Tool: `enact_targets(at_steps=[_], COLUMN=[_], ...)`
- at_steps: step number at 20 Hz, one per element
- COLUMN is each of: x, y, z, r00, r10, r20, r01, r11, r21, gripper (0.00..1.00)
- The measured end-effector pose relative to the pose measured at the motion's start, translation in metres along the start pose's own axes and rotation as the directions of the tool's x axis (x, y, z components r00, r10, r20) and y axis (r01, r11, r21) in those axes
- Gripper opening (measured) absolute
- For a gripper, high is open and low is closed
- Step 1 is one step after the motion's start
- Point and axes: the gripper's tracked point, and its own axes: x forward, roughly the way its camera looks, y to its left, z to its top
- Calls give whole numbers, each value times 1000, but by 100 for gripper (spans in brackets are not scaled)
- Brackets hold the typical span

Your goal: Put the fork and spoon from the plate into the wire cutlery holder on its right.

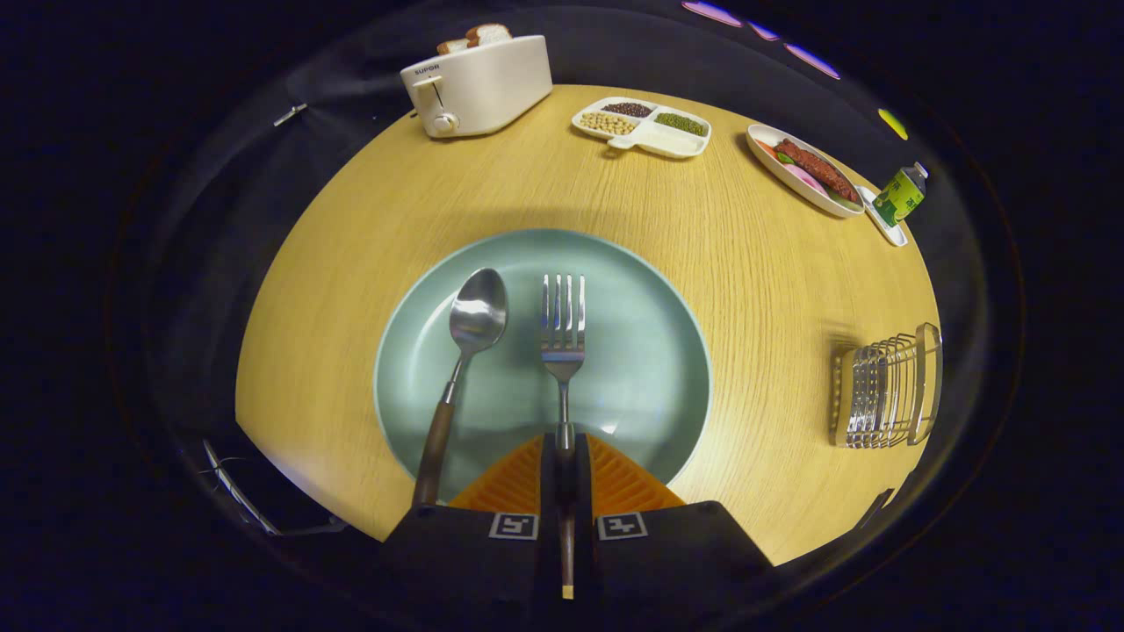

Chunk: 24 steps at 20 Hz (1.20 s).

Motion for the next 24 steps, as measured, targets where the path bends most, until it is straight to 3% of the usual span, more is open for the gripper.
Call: enact_targets(at_steps=[3,7,11,15,19,24], x=[-41,-112,-165,-175,-165,-134], y=[-17,-96,-200,-250,-273,-281], z=[19,36,27,7,-25,-40], r00=[998,997,988,968,906,804], r10=[26,-33,-148,-150,-173,-230], r20=[52,65,-52,-200,-386,-548], r01=[-25,41,133,112,86,48], r11=[999,990,966,975,969,944], r21=[-25,-134,-221,-190,-231,-326], gripper=[10,10,10,10,10,10])
